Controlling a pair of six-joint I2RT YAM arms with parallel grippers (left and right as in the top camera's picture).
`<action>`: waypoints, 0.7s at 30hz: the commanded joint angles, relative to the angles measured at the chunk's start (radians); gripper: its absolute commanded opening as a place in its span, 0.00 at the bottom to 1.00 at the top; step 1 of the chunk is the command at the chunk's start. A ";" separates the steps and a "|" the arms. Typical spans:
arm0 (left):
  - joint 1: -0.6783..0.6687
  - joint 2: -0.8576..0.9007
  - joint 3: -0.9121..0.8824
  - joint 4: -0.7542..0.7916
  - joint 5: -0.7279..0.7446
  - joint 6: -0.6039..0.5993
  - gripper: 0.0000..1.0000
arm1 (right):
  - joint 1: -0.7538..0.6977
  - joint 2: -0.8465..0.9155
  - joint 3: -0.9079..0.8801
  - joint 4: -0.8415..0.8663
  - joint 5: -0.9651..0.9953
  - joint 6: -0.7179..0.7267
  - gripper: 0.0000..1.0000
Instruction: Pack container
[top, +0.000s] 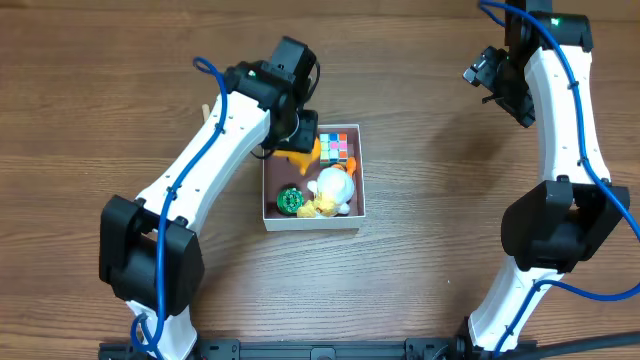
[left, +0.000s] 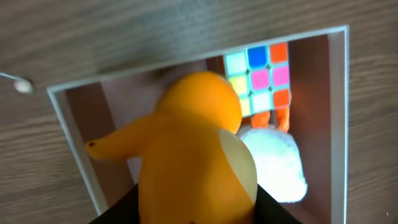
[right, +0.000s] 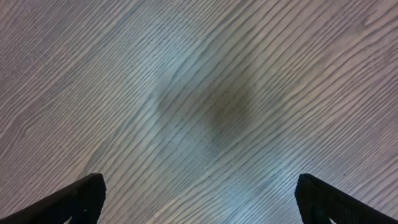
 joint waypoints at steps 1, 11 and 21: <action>0.002 -0.006 0.078 -0.028 -0.089 0.048 0.43 | -0.001 -0.019 0.000 0.002 0.008 0.003 1.00; -0.006 -0.006 0.078 -0.113 -0.081 0.045 1.00 | -0.001 -0.019 0.000 0.002 0.008 0.003 1.00; -0.005 -0.006 0.082 -0.219 0.021 0.045 0.07 | -0.001 -0.019 0.000 0.002 0.008 0.003 1.00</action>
